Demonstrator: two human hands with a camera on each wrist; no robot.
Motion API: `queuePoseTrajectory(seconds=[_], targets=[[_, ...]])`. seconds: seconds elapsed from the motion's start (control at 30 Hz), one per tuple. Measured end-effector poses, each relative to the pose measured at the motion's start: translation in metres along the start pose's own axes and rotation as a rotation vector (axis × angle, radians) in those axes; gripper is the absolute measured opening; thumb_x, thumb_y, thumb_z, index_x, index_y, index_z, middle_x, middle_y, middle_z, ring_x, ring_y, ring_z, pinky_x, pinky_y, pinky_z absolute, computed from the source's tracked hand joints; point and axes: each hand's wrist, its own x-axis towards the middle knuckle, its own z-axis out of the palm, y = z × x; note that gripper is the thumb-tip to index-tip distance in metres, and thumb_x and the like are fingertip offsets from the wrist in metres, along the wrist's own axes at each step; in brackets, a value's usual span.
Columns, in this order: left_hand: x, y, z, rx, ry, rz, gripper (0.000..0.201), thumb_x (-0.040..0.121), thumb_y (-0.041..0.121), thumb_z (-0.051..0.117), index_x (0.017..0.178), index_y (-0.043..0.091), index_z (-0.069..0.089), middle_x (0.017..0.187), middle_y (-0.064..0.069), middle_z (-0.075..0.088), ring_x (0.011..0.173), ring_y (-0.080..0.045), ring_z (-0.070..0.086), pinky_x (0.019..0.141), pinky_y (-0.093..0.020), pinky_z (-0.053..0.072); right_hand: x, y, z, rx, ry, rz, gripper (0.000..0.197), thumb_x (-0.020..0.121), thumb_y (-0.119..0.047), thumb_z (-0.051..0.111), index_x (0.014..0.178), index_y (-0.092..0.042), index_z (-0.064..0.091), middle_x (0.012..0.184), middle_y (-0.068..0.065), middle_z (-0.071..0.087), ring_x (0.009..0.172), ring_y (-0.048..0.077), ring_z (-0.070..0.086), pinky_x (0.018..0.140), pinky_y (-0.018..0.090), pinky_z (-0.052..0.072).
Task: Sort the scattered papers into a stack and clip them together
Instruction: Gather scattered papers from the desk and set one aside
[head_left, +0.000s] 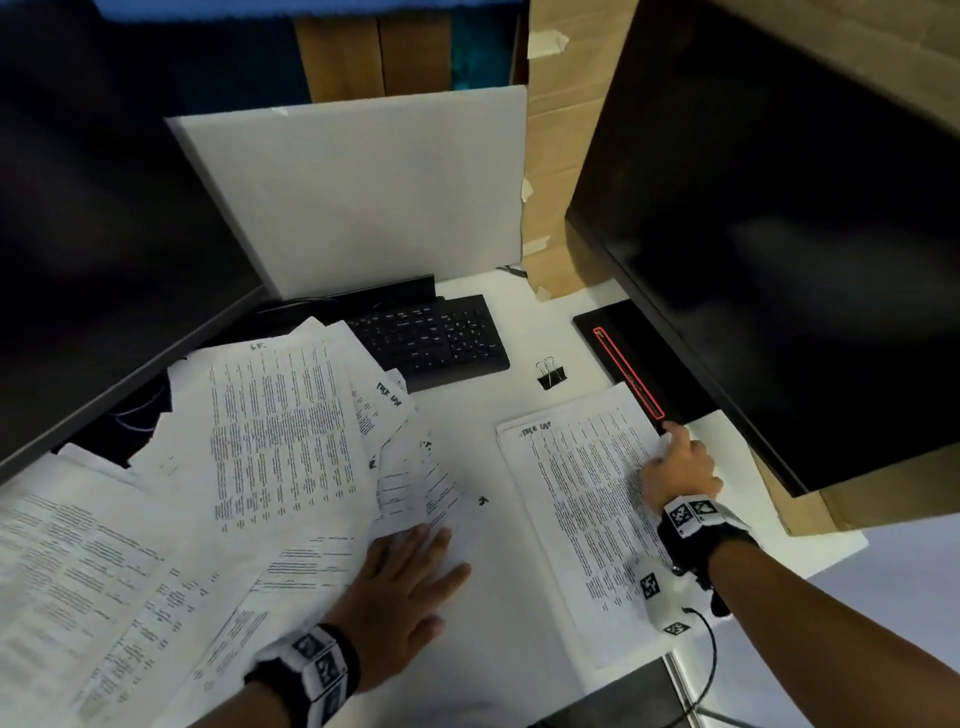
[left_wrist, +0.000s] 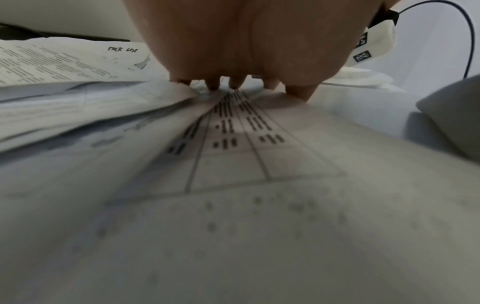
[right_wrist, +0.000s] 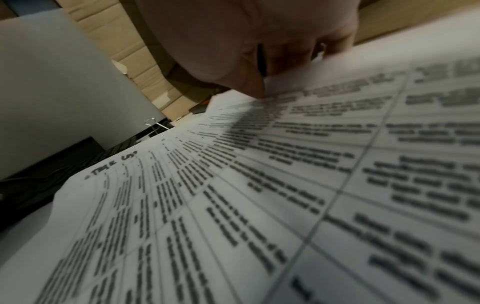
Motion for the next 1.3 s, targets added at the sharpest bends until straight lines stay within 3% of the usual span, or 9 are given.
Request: queuePoseTrajectory(seconds=[0.1,0.23,0.47,0.6,0.7,0.8,0.93,1.1,1.3], targets=[[-0.009,-0.001,0.005,-0.018,-0.011,0.009,0.062,0.087,0.047,0.050,0.146,0.033,0.037,0.156,-0.011,0.034,0.141,-0.034,0.035,0.102,-0.052,0.026,-0.016,-0.009,0.009,-0.121,0.209,-0.278,0.064,0.080,-0.022,0.061,0.140,-0.021,0.037,0.133,0.013,0.045,0.121,0.033,0.044,0.102,0.051,0.032],[-0.015,0.002,0.006,-0.025,-0.003,0.010,0.061,0.088,0.047,0.048,0.146,0.033,0.037,0.155,-0.010,0.035,0.140,-0.034,0.037,0.102,-0.053,0.025,-0.038,-0.022,0.032,-0.127,0.111,-0.645,0.046,0.084,-0.030,0.063,0.129,-0.023,0.055,0.131,0.009,0.052,0.119,0.029,0.048,0.099,0.049,0.037],[-0.018,0.005,0.003,-0.045,0.009,-0.003,0.059,0.085,0.048,0.048,0.142,0.034,0.043,0.152,-0.008,0.042,0.137,-0.032,0.043,0.102,-0.056,0.043,-0.056,-0.038,0.048,-0.187,-0.014,-0.695,0.039,0.082,-0.032,0.064,0.119,-0.021,0.064,0.118,0.009,0.060,0.105,0.029,0.056,0.091,0.044,0.045],[-0.017,0.004,0.004,-0.043,-0.002,-0.002,0.060,0.083,0.048,0.050,0.141,0.035,0.045,0.151,-0.007,0.043,0.135,-0.031,0.045,0.104,-0.057,0.039,-0.083,-0.076,0.043,-0.034,-0.149,-0.807,0.024,0.089,-0.033,0.058,0.109,-0.022,0.066,0.103,-0.001,0.063,0.089,0.015,0.057,0.079,0.027,0.045],[-0.017,0.003,0.004,-0.024,-0.007,0.007,0.061,0.081,0.050,0.051,0.141,0.036,0.044,0.151,-0.006,0.043,0.136,-0.030,0.045,0.107,-0.055,0.034,-0.105,-0.104,0.047,-0.121,-0.262,-0.799,0.022,0.090,-0.042,0.053,0.094,-0.024,0.066,0.094,-0.005,0.064,0.079,0.012,0.057,0.068,0.023,0.043],[-0.017,0.003,0.001,-0.014,-0.002,0.010,0.061,0.082,0.051,0.050,0.140,0.036,0.045,0.149,-0.005,0.045,0.134,-0.030,0.048,0.101,-0.056,0.043,-0.116,-0.120,0.056,-0.235,-0.301,-0.734,0.029,0.089,-0.046,0.052,0.088,-0.020,0.065,0.094,-0.001,0.066,0.086,0.019,0.062,0.074,0.027,0.049],[-0.017,0.002,0.000,-0.003,0.000,0.014,0.059,0.083,0.050,0.049,0.140,0.035,0.046,0.149,-0.006,0.046,0.133,-0.031,0.048,0.098,-0.055,0.046,-0.121,-0.126,0.064,-0.208,-0.401,-0.603,0.024,0.085,-0.034,0.057,0.098,-0.014,0.063,0.101,0.006,0.067,0.092,0.024,0.063,0.080,0.031,0.053],[-0.017,0.002,-0.002,0.009,-0.034,0.019,0.057,0.084,0.050,0.047,0.139,0.035,0.047,0.149,-0.007,0.047,0.133,-0.032,0.048,0.099,-0.055,0.046,-0.119,-0.128,0.067,0.035,-0.462,-0.397,0.031,0.079,-0.024,0.068,0.106,-0.019,0.051,0.099,0.006,0.065,0.083,0.020,0.059,0.068,0.024,0.044],[-0.015,-0.001,-0.007,0.017,-0.086,0.035,0.057,0.085,0.052,0.045,0.140,0.036,0.044,0.150,-0.007,0.044,0.135,-0.031,0.046,0.098,-0.055,0.046,-0.117,-0.139,0.064,0.036,-0.522,-0.316,0.007,0.082,-0.013,0.064,0.082,-0.016,0.058,0.100,0.011,0.071,0.086,0.024,0.067,0.076,0.031,0.057]])
